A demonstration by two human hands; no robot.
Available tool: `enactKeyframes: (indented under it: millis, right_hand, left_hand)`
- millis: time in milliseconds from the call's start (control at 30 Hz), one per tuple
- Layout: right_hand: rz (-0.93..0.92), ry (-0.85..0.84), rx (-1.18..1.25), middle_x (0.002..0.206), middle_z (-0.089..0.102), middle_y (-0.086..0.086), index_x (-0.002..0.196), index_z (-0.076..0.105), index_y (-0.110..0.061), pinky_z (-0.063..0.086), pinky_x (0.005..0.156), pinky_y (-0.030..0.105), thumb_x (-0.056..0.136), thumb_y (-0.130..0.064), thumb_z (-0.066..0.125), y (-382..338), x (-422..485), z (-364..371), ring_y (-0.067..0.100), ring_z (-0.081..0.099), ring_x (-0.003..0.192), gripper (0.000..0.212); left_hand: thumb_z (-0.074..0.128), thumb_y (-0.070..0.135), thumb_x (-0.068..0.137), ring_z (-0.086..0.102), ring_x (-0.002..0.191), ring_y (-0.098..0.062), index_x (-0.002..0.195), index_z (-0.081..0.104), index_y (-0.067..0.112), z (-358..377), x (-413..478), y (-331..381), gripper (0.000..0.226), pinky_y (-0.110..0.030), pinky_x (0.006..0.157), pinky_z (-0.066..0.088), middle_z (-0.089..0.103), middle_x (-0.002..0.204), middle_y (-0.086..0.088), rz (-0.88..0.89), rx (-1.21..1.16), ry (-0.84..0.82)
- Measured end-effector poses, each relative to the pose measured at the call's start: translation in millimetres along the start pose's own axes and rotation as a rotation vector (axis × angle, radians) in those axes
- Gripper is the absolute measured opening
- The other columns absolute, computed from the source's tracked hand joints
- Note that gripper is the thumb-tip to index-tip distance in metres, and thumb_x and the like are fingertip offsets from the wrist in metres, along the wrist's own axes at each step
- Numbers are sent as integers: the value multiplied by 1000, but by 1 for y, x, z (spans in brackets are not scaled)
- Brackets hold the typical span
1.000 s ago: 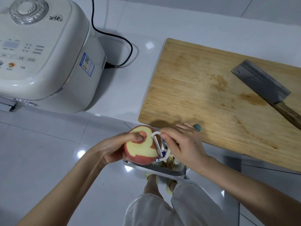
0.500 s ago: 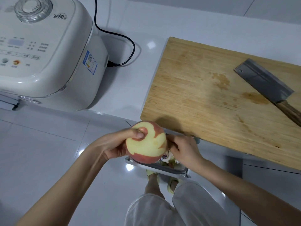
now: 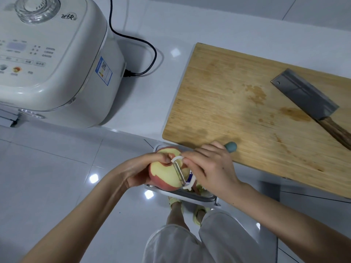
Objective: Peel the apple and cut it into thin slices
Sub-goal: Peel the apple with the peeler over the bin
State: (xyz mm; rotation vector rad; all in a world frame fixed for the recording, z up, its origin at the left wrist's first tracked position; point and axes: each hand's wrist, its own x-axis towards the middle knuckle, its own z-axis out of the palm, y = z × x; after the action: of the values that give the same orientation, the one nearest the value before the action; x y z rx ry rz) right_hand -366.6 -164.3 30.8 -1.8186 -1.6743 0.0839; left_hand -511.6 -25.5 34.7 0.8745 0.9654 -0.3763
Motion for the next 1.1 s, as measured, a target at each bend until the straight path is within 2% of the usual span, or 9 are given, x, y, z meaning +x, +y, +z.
enactKeyframes:
  millis: [300,467,533,633,733,800,867,967,1100]
  right_hand:
    - [20,31,145,76,71,-5,86,72,-10,39,66,31,98,-32,41,21,-1,10,9,56,67,39]
    - [83,28,239,72,70,-5,89,71,-10,39,70,29,96,-31,44,27,-7,18,5,56,69,35]
    - [133,-3,184,69,69,-5,85,71,-12,38,69,29,89,-24,49,36,-15,22,5,54,69,26]
    - [249,-135,161,62,66,-7,74,72,-12,37,65,24,82,-19,43,40,-33,32,5,53,63,31]
    - [465,-286,226,47,48,-15,63,63,-15,30,51,21,89,-22,47,37,-39,35,4,43,43,31]
    - [598,-431,238,45,44,-10,58,52,-23,29,47,17,94,-25,50,33,-35,29,3,40,41,37]
    - [788,-497,433,46,46,-8,56,48,-21,34,51,18,96,-24,48,28,-28,21,5,43,44,40]
    - [1196,-477,991,44,42,-2,54,53,-18,33,48,22,92,-5,43,21,-20,15,14,38,44,41]
    - [1541,-449,1510,49,38,2,62,50,-14,30,48,26,96,-21,43,16,-18,16,14,33,43,35]
  left_hand:
    - [74,34,40,68,81,-22,100,65,14,-7,-5,2,63,-35,79,52,74,90,-8,-2,-1,-22]
    - [75,32,37,70,74,-20,98,64,12,-7,-8,2,65,-30,65,56,74,85,-7,-23,5,-34]
    - [84,26,25,70,73,-24,92,69,9,-10,-11,0,71,-31,61,56,73,84,-11,-11,-38,-56]
    - [91,27,2,71,65,-25,73,76,7,-10,-13,7,75,-30,51,56,72,77,-13,52,-128,-81]
    - [85,19,16,71,64,-19,81,72,7,-8,-13,18,67,-25,50,54,73,74,-9,92,-94,-89]
    - [82,22,27,72,72,-19,92,67,10,-8,-11,20,68,-26,57,56,74,81,-7,105,-8,-101]
    - [77,29,40,71,83,-21,102,64,12,-8,-8,18,66,-29,67,56,74,91,-7,105,98,-106]
    - [75,35,49,67,98,-26,116,58,14,-8,-1,15,73,-36,80,55,71,107,-10,84,214,-94]
    - [78,34,48,63,106,-30,123,51,14,-6,4,15,82,-38,82,55,66,115,-12,81,242,-57]
